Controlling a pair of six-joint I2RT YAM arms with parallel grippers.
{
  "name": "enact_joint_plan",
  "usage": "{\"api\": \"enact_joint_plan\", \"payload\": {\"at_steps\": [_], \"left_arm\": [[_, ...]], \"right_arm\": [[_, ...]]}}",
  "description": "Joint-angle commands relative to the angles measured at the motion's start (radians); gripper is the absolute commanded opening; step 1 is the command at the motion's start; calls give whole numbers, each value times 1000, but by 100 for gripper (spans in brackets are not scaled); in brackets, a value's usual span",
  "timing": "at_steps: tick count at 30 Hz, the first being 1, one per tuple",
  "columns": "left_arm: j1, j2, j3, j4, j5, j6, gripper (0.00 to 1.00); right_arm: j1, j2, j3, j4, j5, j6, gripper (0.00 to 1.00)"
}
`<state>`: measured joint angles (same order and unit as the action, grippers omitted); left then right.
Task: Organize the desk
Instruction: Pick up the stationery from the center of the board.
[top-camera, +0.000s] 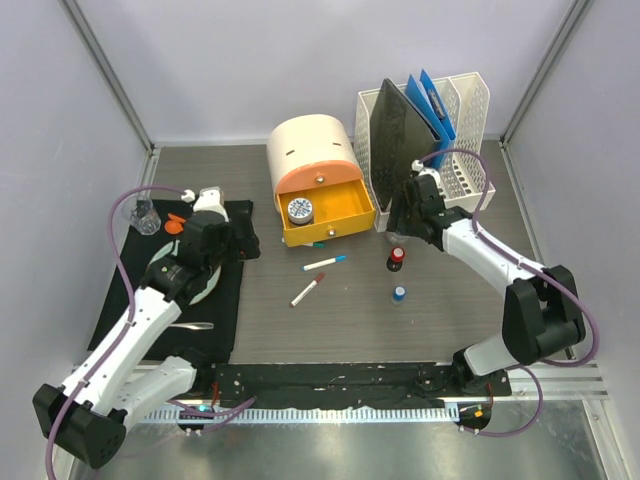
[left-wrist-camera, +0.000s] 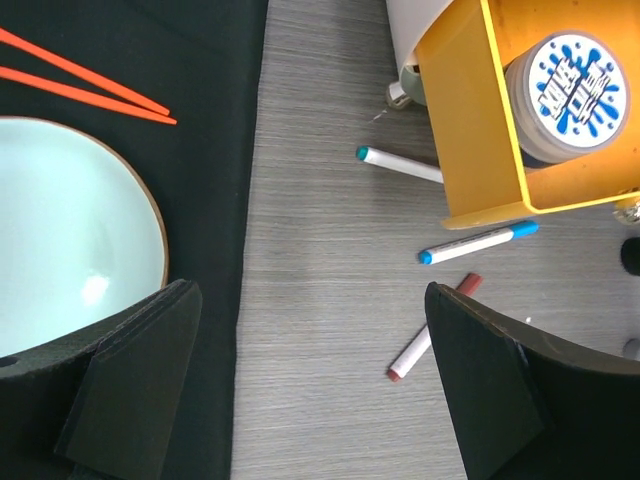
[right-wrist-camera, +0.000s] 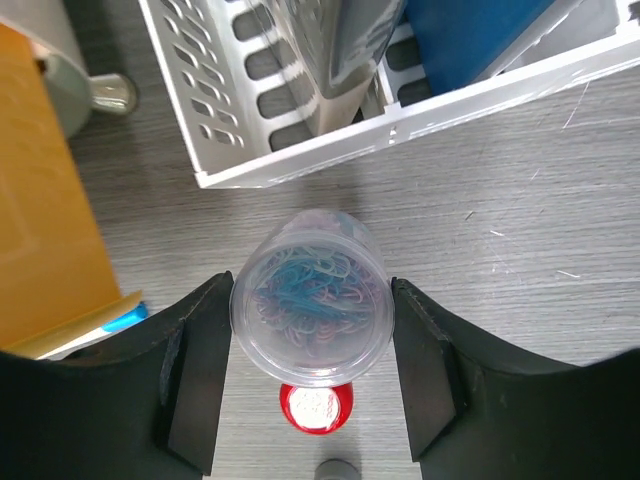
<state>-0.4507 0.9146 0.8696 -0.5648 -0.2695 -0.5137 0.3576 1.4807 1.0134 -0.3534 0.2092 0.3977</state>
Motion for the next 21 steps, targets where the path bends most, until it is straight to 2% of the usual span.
{"api": "enact_joint_plan", "payload": {"at_steps": [1,5,7,13,16,21], "left_arm": [[4,-26,-36,40,-10,90,100],[4,-55,-103,115,3,100,100],[4,-62,-101,134,59,116,100],[7,-8,-11,16,36,190,100],[7,0,-24,26,9,159,100],[6,-6,-20,48,47,158,100]], "right_arm": [[-2,-65,28,1,4,-7,20],[-2,-111,33,-32,-2,-7,20],[0,-129,34,-41,-7,-5,20],[-2,-204,47,-85,-27,-10,20],[-2,-227,63,-113,-36,-4,20],[-2,-260,111,-150,-60,1,20]]}}
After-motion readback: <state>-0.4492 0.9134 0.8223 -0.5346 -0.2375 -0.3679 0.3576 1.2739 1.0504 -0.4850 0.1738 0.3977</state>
